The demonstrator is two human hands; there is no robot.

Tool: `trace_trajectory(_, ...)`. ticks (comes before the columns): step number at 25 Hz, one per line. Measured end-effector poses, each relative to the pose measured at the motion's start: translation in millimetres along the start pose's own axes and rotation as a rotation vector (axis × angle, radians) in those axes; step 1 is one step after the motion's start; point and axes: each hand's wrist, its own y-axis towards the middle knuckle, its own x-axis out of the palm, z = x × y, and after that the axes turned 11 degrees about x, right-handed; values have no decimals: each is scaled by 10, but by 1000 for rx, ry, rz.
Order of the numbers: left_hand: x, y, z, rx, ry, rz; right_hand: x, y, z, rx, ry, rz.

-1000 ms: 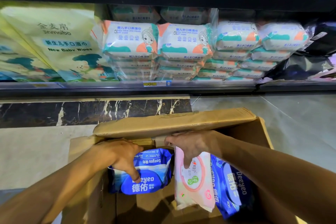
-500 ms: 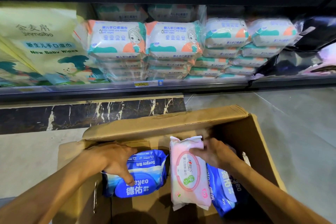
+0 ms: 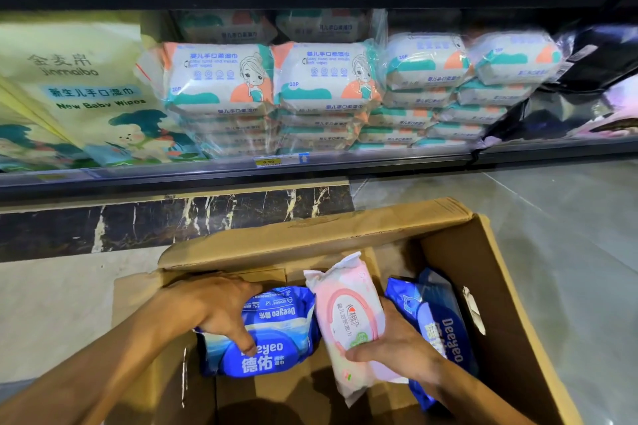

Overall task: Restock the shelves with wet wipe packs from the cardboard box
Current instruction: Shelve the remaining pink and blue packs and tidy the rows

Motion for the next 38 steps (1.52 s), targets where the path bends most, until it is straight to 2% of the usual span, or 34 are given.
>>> trace_trajectory(3, -14, -11, 6, -6, 14, -10, 8, 37, -17, 49, 53, -62)
trace_trajectory(15, -3, -45, 65, -28, 92, -6, 162, -85, -86, 37, 173, -41)
trace_trajectory(23, 37, -71, 86, -2, 121, -36, -322, -771, -168, -28, 150, -126)
trace_trajectory(27, -54, -302, 369, 73, 352, 101, -694, -1344, -454, -211, 55, -231)
trace_trajectory(31, -309, -782, 526, 146, 198, 275, -998, -1854, -934, -468, -90, -82)
trace_trajectory(35, -673, -1344, 640, 176, 146, 438, -1264, -2340, -1458, -633, -192, -15)
trace_trajectory(38, -920, -1739, 679, 191, 40, 546, -1341, -2616, -1795, -732, -273, 112)
